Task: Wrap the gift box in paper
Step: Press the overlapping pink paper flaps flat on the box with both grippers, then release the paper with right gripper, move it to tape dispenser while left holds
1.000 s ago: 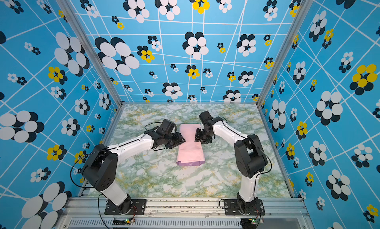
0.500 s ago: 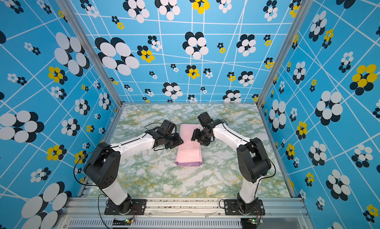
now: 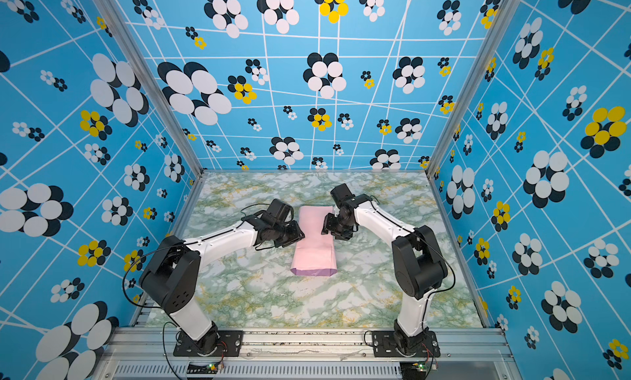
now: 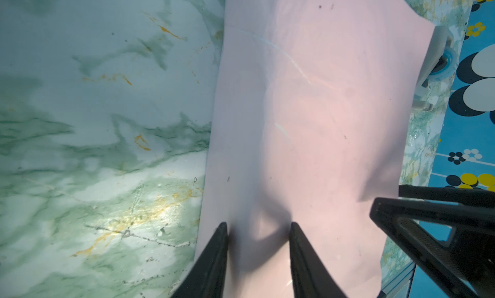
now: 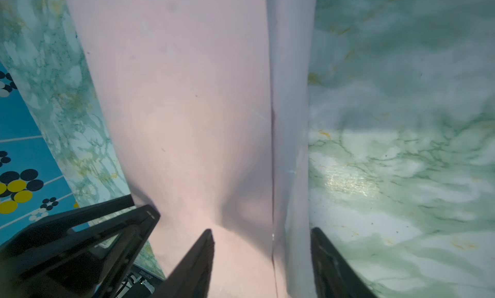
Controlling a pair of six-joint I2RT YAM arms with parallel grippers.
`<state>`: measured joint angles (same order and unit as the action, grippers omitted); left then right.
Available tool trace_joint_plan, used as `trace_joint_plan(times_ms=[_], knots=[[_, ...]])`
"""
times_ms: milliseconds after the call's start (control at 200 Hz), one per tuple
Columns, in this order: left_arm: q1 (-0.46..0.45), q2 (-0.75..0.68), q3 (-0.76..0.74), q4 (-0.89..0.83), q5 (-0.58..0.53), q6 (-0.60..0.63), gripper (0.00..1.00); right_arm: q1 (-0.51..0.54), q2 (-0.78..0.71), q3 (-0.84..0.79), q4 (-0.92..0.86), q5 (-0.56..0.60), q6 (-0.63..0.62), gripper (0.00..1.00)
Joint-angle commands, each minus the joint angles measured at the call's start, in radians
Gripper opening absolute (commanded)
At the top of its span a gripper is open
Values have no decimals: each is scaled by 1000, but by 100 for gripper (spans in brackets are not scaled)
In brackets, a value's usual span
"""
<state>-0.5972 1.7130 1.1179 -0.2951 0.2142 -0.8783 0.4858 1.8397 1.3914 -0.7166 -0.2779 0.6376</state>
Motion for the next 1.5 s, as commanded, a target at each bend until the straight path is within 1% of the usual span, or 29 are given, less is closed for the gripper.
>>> trace_joint_plan(times_ms=[0,50,60,70,195,285,350,400,410,450,575,685,840,930,1015,1080,1130,1200,1225,1275,1320,1405,1495], knots=[[-4,-6,14,-37,-23,16,42,4,11,6,-24,30,-5,39],[-1,-18,25,-50,-32,24,42,4,11,-1,-33,52,-6,33],[1,-21,27,-53,-35,27,46,4,10,-3,-34,55,-6,32],[2,-23,29,-56,-36,29,47,4,9,-5,-34,57,-5,31],[14,-70,66,-98,-67,60,49,1,2,-26,-16,63,7,25],[15,-103,92,-104,-72,90,49,2,-4,-29,-6,63,13,22],[14,-119,96,-73,-45,102,46,1,-7,-28,-1,63,16,22],[11,-121,88,-20,1,103,44,1,-10,-30,3,60,18,21],[11,-120,86,-5,10,102,41,1,-11,-30,3,60,19,21],[12,-111,78,37,38,97,36,1,-13,-33,7,59,21,21],[6,-41,93,94,99,89,27,2,-14,-34,12,57,22,21],[-5,22,113,144,133,102,23,2,-13,-33,13,55,20,20],[-10,105,146,167,168,113,22,2,-9,-34,20,49,21,21],[-10,136,142,172,178,117,20,2,-11,-33,19,49,19,21],[-11,136,117,165,174,126,20,0,-15,-33,23,48,18,21],[-12,136,84,166,164,129,20,0,-18,-34,27,44,17,23],[-12,137,63,168,159,132,20,-1,-25,-31,29,39,14,27],[-12,137,34,165,142,137,20,-5,-45,-27,31,35,3,36],[-11,136,25,165,136,137,20,-7,-57,-26,33,33,-1,43],[-12,136,12,164,127,137,20,-22,-90,-26,38,25,-16,49],[-12,136,4,163,125,138,20,-42,-129,-33,48,11,-33,52],[-13,136,-1,163,121,137,20,-110,-217,-79,102,-33,-62,52],[-13,136,-1,160,120,137,20,-227,-292,-153,193,-125,-110,52]])
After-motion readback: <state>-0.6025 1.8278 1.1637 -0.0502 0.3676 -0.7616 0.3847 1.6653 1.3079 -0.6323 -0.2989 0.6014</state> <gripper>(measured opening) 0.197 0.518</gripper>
